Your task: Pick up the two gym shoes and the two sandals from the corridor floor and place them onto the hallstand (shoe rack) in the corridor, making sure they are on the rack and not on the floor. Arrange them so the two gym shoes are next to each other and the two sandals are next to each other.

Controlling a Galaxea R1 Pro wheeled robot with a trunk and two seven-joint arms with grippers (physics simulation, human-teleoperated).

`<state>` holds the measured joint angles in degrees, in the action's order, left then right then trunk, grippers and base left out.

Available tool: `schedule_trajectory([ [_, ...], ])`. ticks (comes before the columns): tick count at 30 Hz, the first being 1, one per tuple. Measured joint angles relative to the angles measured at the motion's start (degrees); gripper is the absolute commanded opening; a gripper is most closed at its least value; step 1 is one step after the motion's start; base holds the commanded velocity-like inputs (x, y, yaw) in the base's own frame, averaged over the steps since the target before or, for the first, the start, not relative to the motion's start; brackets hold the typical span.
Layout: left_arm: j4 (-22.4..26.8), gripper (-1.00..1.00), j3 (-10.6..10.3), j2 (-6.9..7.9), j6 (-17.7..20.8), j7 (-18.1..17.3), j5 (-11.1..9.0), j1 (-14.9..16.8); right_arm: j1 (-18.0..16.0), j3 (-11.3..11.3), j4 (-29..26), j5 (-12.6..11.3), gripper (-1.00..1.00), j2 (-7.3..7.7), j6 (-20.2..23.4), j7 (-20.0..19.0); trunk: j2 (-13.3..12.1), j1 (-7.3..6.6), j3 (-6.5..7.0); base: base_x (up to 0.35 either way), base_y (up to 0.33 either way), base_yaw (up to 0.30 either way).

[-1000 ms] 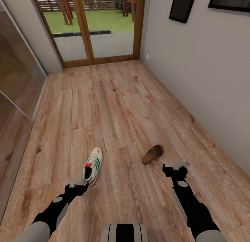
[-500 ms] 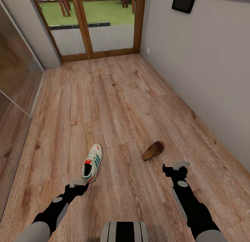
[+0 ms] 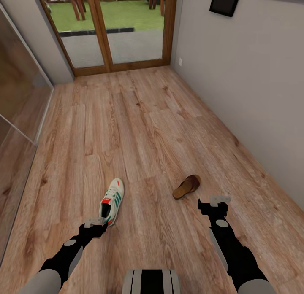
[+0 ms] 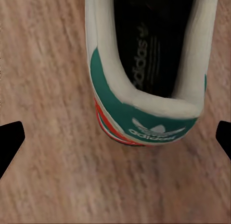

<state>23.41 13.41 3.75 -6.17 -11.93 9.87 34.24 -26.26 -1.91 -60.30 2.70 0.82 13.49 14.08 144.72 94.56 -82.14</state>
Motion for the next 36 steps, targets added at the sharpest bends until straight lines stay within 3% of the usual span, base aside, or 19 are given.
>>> schedule_trajectory([
  [25, 0.0, 1.00, 0.1, -0.02, 0.0, 0.0, 0.0, 0.0, 0.0, 0.0, 0.0, 0.0, 1.00, 0.00, 0.0, 0.0, 0.0, 0.01, 0.00, 0.064, 0.000, -0.001],
  [36, 0.0, 1.00, 0.2, -0.02, -0.1, 0.0, 0.0, -0.1, 0.0, 0.0, 0.0, 0.0, 1.00, 0.00, 0.0, 0.0, 0.0, 0.01, 0.08, 0.001, 0.000, -0.162],
])
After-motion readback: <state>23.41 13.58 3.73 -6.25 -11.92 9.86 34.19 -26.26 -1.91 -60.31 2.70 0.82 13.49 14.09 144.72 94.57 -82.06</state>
